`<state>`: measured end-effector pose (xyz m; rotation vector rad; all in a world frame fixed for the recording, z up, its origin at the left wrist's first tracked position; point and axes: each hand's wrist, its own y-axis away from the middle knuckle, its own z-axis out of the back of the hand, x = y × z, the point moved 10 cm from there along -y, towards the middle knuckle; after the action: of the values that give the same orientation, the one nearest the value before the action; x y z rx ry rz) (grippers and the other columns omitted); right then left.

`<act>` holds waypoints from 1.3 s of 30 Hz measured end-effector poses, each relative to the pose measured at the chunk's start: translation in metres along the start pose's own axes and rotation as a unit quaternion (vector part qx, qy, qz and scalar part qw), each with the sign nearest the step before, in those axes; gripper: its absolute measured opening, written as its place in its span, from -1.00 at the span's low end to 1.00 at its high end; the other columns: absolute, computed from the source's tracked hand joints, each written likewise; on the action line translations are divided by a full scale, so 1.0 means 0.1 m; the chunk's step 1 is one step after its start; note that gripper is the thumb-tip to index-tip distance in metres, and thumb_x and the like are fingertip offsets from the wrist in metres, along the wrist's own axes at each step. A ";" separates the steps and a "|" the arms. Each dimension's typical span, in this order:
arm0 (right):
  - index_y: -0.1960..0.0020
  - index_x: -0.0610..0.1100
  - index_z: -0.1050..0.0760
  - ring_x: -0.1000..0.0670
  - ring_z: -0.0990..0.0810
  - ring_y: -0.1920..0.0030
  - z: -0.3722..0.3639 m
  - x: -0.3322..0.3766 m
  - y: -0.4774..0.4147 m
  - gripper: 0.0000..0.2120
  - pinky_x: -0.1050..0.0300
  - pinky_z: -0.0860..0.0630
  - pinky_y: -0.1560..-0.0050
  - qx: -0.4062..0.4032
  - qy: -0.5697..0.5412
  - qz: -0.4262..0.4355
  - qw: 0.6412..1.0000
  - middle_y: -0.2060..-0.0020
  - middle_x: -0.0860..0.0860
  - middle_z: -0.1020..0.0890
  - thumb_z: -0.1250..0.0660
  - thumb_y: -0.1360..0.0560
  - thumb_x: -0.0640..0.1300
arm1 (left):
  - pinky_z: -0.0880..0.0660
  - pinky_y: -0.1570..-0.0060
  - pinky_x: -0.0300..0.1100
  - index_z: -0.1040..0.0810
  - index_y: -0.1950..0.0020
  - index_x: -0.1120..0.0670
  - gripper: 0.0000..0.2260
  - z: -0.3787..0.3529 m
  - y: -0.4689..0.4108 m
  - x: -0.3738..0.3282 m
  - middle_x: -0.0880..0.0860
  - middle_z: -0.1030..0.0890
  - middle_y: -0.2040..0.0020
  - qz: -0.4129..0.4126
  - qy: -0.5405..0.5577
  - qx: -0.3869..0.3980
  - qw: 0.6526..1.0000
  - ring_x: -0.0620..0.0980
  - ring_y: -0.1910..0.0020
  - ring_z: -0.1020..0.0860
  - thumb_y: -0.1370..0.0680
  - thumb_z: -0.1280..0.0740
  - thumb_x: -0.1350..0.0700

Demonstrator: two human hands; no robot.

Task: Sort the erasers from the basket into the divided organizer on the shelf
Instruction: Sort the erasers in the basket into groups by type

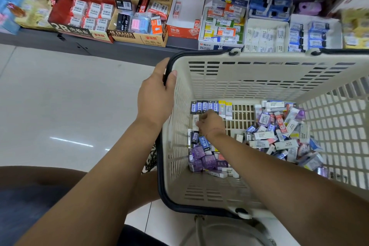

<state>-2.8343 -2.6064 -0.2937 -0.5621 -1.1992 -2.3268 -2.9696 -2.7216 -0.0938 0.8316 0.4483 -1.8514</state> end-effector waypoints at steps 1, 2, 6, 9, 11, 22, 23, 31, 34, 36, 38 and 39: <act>-0.07 -0.18 -0.51 -0.08 -0.61 -0.02 0.00 0.01 0.00 -0.84 0.13 -0.52 -0.04 0.004 0.012 0.006 1.000 0.02 -0.09 -0.64 -0.36 -0.51 -0.18 | -0.55 -0.04 -0.04 -0.34 -0.45 -0.07 -0.64 0.00 0.00 0.00 0.03 -0.66 0.04 0.001 0.001 0.000 1.000 -0.01 0.05 -0.60 -0.65 -0.14 -0.03; -0.04 -0.18 -0.53 -0.06 -0.61 -0.02 -0.01 0.03 0.01 -0.87 0.15 -0.50 -0.03 0.011 0.035 0.019 0.999 0.03 -0.07 -0.64 -0.36 -0.51 -0.18 | -0.54 -0.04 -0.04 -0.35 -0.45 -0.07 -0.64 0.00 0.00 0.00 0.03 -0.66 0.03 0.001 0.002 -0.001 1.000 -0.01 0.05 -0.60 -0.65 -0.14 -0.04; 0.07 -0.12 -0.56 -0.01 -0.59 0.07 -0.09 0.09 0.05 -0.94 0.14 -0.52 0.00 0.053 0.067 0.078 0.993 0.15 0.01 -0.62 -0.40 -0.47 -0.18 | -0.55 -0.01 -0.05 -0.36 -0.44 -0.06 -0.64 0.01 0.00 -0.01 0.06 -0.66 0.04 0.000 0.003 -0.003 1.000 0.01 0.06 -0.60 -0.65 -0.14 -0.04; 0.04 -0.05 -0.51 0.01 -0.47 0.09 -0.21 0.15 0.13 -0.89 0.16 -0.44 -0.04 0.105 0.071 0.144 0.981 0.14 0.07 -0.48 -0.42 -0.47 -0.14 | -0.56 -0.01 -0.09 -0.36 -0.43 -0.06 -0.65 0.01 0.01 -0.03 0.05 -0.66 0.01 -0.003 0.003 -0.003 1.000 0.00 0.05 -0.61 -0.65 -0.14 -0.03; -0.08 -0.06 -0.52 -0.06 -0.44 -0.16 -0.27 0.14 0.17 -0.79 0.13 -0.37 -0.25 0.130 0.092 0.165 0.973 -0.15 -0.04 -0.43 -0.42 -0.46 -0.12 | -0.56 0.00 -0.10 -0.37 -0.43 -0.06 -0.66 0.02 0.01 -0.04 0.04 -0.66 0.02 -0.005 0.001 -0.004 1.000 -0.01 0.05 -0.61 -0.65 -0.14 -0.03; 0.11 -0.07 -0.48 0.07 -0.45 0.03 -0.35 0.33 0.40 -0.81 0.26 -0.36 -0.03 0.159 0.087 0.227 0.957 0.03 0.04 -0.45 -0.49 -0.38 -0.17 | -0.55 -0.02 -0.08 -0.39 -0.42 -0.05 -0.66 0.03 0.02 -0.05 0.04 -0.66 0.03 -0.001 0.007 -0.007 1.000 0.00 0.06 -0.61 -0.65 -0.15 -0.02; 0.15 -0.06 -0.46 0.06 -0.48 0.09 -0.36 0.34 0.43 -0.79 0.24 -0.40 0.03 0.170 0.073 0.226 0.956 0.10 0.03 -0.50 -0.49 -0.38 -0.21 | -0.55 -0.03 -0.07 -0.39 -0.42 -0.05 -0.66 0.03 0.02 -0.05 0.04 -0.66 0.01 -0.002 0.007 -0.007 1.000 0.00 0.05 -0.61 -0.64 -0.15 -0.02; -0.20 -0.15 -0.47 0.00 -0.53 0.14 -0.24 0.12 0.26 -0.62 0.04 -0.50 -0.16 0.215 0.013 0.145 0.966 0.28 0.04 -0.51 -0.43 -0.42 -0.31 | -0.56 -0.03 -0.08 -0.39 -0.41 -0.07 -0.67 0.03 0.02 -0.05 0.00 -0.66 0.01 0.001 0.006 -0.005 1.000 -0.04 0.06 -0.61 -0.65 -0.15 -0.03; -0.30 -0.12 -0.42 0.01 -0.49 0.08 -0.35 0.18 0.31 -0.50 0.13 -0.46 -0.11 0.225 0.113 0.176 0.952 0.14 0.03 -0.49 -0.48 -0.41 -0.15 | -0.55 -0.02 -0.10 -0.39 -0.41 -0.06 -0.67 0.03 0.03 -0.06 0.02 -0.66 0.01 0.001 0.002 -0.004 1.000 -0.02 0.06 -0.60 -0.65 -0.15 -0.02; -0.28 -0.11 -0.42 -0.01 -0.48 0.04 -0.39 0.22 0.33 -0.51 0.16 -0.44 -0.09 0.209 0.173 0.195 0.943 0.06 0.01 -0.48 -0.48 -0.41 -0.09 | -0.55 -0.03 -0.10 -0.39 -0.42 -0.05 -0.67 0.03 0.03 -0.07 0.02 -0.66 0.00 0.001 -0.001 -0.004 1.000 -0.02 0.05 -0.61 -0.65 -0.15 -0.02; -0.24 -0.11 -0.43 -0.04 -0.51 -0.03 -0.40 0.24 0.33 -0.55 0.12 -0.47 -0.11 0.190 0.212 0.201 0.937 -0.03 -0.02 -0.51 -0.48 -0.41 -0.05 | -0.56 -0.03 -0.10 -0.38 -0.42 -0.05 -0.66 0.03 0.02 -0.06 0.02 -0.66 0.00 0.004 0.000 -0.005 1.000 -0.02 0.04 -0.61 -0.65 -0.15 -0.02; -0.21 -0.11 -0.44 -0.05 -0.52 -0.07 -0.41 0.25 0.34 -0.57 0.10 -0.48 -0.11 0.184 0.226 0.204 0.935 -0.08 -0.03 -0.52 -0.48 -0.41 -0.04 | -0.56 -0.03 -0.10 -0.38 -0.42 -0.05 -0.66 0.03 0.02 -0.05 0.02 -0.66 0.00 0.005 0.001 -0.005 1.000 -0.03 0.05 -0.61 -0.65 -0.15 -0.02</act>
<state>-2.8414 -2.6635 -0.2801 -0.1120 -1.1236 -1.6979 -2.9672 -2.7211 -0.0874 0.8268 0.4534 -1.8376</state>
